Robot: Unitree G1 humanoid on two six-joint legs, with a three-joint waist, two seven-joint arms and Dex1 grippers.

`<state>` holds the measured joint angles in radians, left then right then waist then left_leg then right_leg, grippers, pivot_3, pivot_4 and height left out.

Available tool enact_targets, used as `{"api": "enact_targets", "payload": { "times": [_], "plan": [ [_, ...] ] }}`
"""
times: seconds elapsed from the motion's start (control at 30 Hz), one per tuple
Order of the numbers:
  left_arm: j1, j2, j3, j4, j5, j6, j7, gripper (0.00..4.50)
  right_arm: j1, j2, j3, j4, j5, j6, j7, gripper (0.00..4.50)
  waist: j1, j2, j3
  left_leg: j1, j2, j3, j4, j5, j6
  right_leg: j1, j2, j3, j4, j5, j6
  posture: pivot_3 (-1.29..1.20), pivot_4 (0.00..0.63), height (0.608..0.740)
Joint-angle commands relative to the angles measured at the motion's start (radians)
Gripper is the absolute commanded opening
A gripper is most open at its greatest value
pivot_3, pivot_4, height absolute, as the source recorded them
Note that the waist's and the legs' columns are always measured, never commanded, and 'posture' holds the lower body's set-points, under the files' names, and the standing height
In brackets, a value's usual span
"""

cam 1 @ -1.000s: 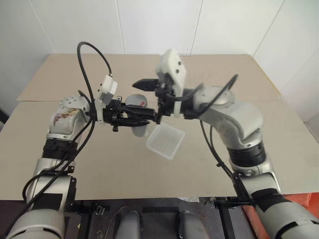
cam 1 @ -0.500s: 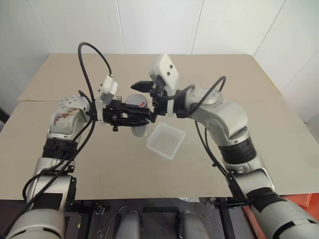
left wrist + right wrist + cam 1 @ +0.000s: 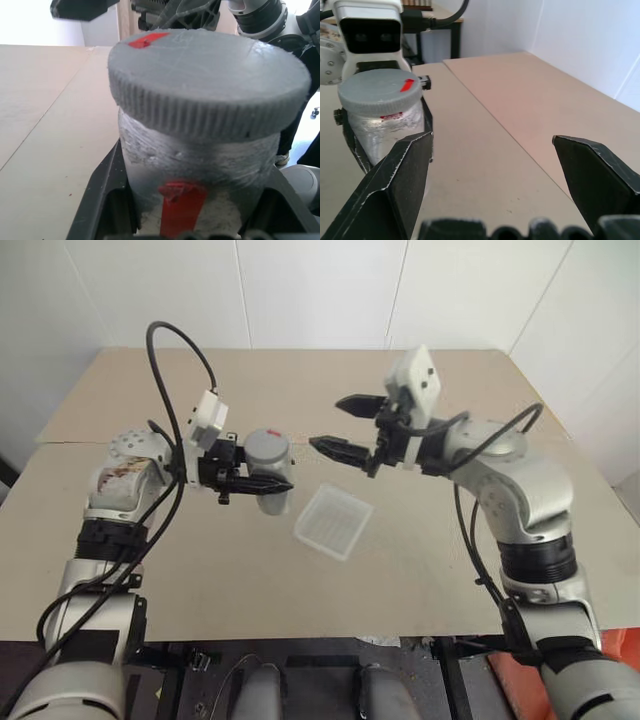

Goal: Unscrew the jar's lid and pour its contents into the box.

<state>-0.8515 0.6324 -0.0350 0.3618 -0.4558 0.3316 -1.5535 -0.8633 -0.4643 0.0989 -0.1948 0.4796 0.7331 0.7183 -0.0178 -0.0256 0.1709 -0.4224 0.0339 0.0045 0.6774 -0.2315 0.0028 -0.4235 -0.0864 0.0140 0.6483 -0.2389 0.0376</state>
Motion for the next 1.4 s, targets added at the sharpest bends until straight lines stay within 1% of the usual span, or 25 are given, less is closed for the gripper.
{"api": "enact_targets", "payload": {
  "times": [0.03, 0.17, 0.27, 0.37, 0.57, 0.73, 0.87, 1.0, 1.4],
  "plan": [
    [-0.012, 0.006, 0.021, -0.028, -0.013, -0.010, -0.004, 1.93, 0.015, -0.014, -0.042, -0.091, 0.034, 0.010, 0.002, 4.46, -0.002, 0.000, 0.000, 0.000, 0.000, 0.000, 0.000, 0.000, 0.000, 0.000, 0.000, 0.000, 0.000, 0.000, 0.000, 0.00, 0.150, 0.740],
    [-0.020, 0.001, 0.017, -0.014, -0.006, -0.017, -0.003, 1.93, 0.040, -0.032, -0.046, -0.165, 0.082, 0.022, 0.034, 4.46, 0.002, 0.000, 0.000, 0.000, 0.000, 0.000, 0.000, 0.000, 0.000, 0.000, 0.000, 0.000, 0.000, 0.000, 0.000, 0.00, 0.150, 0.740],
    [-0.031, -0.010, 0.011, -0.004, -0.001, -0.023, 0.000, 1.93, 0.022, -0.001, -0.027, -0.201, 0.119, 0.042, 0.024, 4.46, 0.001, 0.000, 0.000, 0.000, 0.000, 0.000, 0.000, 0.000, 0.000, 0.000, 0.000, 0.000, 0.000, 0.000, 0.000, 0.00, 0.150, 0.740],
    [-0.037, -0.021, 0.008, -0.002, 0.001, -0.026, 0.000, 1.93, -0.002, 0.046, 0.006, -0.207, 0.121, 0.049, -0.001, 4.46, -0.001, 0.000, 0.000, 0.000, 0.000, 0.000, 0.000, 0.000, 0.000, 0.000, 0.000, 0.000, 0.000, 0.000, 0.000, 0.00, 0.150, 0.740],
    [-0.037, -0.029, 0.010, -0.005, 0.002, -0.024, -0.001, 1.93, -0.082, 0.145, 0.088, -0.114, 0.049, 0.034, -0.053, 4.46, 0.000, 0.000, 0.000, 0.000, 0.000, 0.000, 0.000, 0.000, 0.000, 0.000, 0.000, 0.000, 0.000, 0.000, 0.000, 0.00, 0.150, 0.740],
    [-0.034, -0.030, 0.010, -0.010, 0.001, -0.021, -0.001, 1.93, -0.133, 0.197, 0.119, -0.020, -0.001, 0.008, -0.060, 4.46, 0.001, 0.000, 0.000, 0.000, 0.000, 0.000, 0.000, 0.000, 0.000, 0.000, 0.000, 0.000, 0.000, 0.000, 0.000, 0.00, 0.150, 0.740],
    [-0.028, -0.027, 0.011, -0.017, 0.000, -0.020, -0.001, 1.93, -0.156, 0.225, 0.118, 0.045, -0.029, -0.014, -0.048, 4.46, 0.000, 0.000, 0.000, 0.000, 0.000, 0.000, 0.000, 0.000, 0.000, 0.000, 0.000, 0.000, 0.000, 0.000, 0.000, 0.00, 0.150, 0.740],
    [-0.026, -0.019, 0.014, -0.018, 0.000, -0.021, -0.002, 1.93, -0.158, 0.224, 0.097, 0.079, -0.036, -0.017, -0.032, 4.46, 0.000, 0.000, 0.000, 0.000, 0.000, 0.000, 0.000, 0.000, 0.000, 0.000, 0.000, 0.000, 0.000, 0.000, 0.000, 0.00, 0.150, 0.740],
    [-0.012, -0.003, 0.018, -0.029, -0.006, -0.020, -0.008, 1.93, -0.106, 0.128, 0.026, 0.079, -0.022, -0.025, 0.030, 4.46, 0.001, 0.000, 0.000, 0.000, 0.000, 0.000, 0.000, 0.000, 0.000, 0.000, 0.000, 0.000, 0.000, 0.000, 0.000, 0.00, 0.150, 0.740]
  ]
}}
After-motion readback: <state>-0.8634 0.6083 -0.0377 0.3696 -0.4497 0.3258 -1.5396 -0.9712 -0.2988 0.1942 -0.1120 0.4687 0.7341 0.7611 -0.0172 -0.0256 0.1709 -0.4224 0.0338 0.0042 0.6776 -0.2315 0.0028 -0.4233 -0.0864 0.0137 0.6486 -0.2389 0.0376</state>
